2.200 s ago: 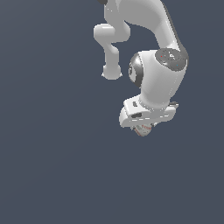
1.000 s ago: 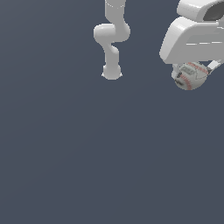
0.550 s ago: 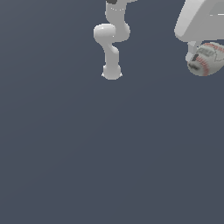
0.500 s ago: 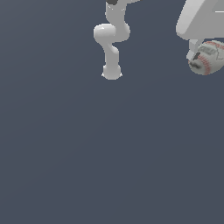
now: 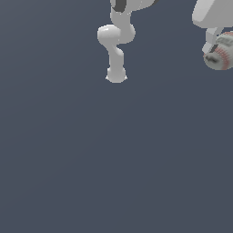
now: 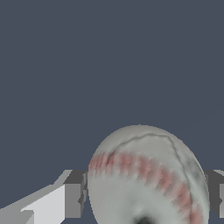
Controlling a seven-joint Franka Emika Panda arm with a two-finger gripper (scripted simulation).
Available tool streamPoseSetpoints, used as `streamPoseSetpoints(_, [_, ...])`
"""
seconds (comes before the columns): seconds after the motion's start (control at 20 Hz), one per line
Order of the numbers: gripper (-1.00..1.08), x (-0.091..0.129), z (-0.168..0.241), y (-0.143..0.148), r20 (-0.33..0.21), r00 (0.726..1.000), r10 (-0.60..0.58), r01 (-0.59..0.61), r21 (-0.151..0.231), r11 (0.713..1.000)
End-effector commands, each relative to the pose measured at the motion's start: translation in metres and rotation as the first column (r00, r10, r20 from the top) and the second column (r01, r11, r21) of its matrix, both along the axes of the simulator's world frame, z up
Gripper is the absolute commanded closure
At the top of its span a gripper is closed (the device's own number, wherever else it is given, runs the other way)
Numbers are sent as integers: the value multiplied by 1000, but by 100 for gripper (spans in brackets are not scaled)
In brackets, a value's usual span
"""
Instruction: Pick up the object and move it to a goal position.
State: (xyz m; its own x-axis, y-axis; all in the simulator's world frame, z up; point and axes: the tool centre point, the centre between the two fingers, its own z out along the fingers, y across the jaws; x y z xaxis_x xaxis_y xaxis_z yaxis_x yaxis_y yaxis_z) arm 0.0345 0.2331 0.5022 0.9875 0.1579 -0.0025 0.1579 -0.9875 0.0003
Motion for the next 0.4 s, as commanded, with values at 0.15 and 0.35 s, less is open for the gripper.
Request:
streamPoseSetpoints(0.15, [108,0,5,1,2,1000,0,0,1,1000])
streamPoseSetpoints(0.35, [108,0,5,1,2,1000,0,0,1,1000])
